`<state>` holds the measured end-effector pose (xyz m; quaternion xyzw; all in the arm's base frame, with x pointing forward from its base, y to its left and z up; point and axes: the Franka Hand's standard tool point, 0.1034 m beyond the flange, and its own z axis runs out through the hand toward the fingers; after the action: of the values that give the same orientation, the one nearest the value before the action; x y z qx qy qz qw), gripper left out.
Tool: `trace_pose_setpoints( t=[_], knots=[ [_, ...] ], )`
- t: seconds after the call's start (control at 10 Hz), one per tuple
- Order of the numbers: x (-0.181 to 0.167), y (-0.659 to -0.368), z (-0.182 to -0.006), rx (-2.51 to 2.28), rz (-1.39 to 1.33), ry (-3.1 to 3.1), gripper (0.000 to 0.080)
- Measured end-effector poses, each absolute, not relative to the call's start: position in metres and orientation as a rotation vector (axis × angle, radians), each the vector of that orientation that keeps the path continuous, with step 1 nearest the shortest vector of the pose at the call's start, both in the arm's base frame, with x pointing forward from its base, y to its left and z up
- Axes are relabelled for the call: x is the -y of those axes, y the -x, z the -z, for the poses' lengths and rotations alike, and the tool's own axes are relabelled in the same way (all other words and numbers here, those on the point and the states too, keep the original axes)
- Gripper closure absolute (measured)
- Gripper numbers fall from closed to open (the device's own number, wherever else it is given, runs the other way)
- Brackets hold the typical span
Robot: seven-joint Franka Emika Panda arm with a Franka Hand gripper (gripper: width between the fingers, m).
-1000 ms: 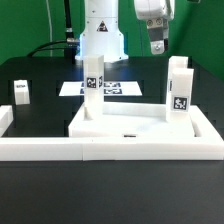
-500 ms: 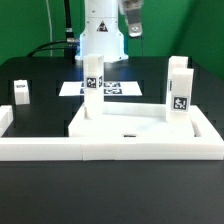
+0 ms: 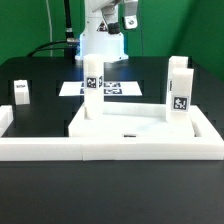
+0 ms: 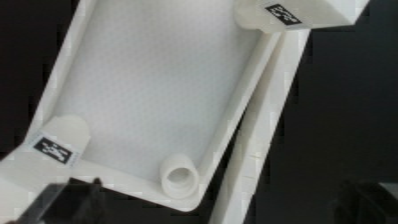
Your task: Assemble desk
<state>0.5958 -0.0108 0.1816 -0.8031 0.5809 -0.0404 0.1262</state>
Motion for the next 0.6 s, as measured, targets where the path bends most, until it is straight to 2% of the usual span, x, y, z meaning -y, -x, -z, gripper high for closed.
trace_pose_setpoints(
  t=[0.1, 0.2, 0.4, 0.5, 0.6],
  knots=[
    [0.014, -0.594, -0.180, -1.570, 0.134, 2.426, 0.0151],
    [0.031, -0.578, -0.170, -1.437, 0.132, 2.523, 0.0151],
    [0.078, -0.570, -0.174, -1.111, 0.146, 2.696, 0.0151],
    [0.097, -0.560, -0.171, -0.897, 0.187, 2.791, 0.0151],
    [0.099, -0.555, -0.167, -0.868, 0.207, 2.814, 0.0151]
  ],
)
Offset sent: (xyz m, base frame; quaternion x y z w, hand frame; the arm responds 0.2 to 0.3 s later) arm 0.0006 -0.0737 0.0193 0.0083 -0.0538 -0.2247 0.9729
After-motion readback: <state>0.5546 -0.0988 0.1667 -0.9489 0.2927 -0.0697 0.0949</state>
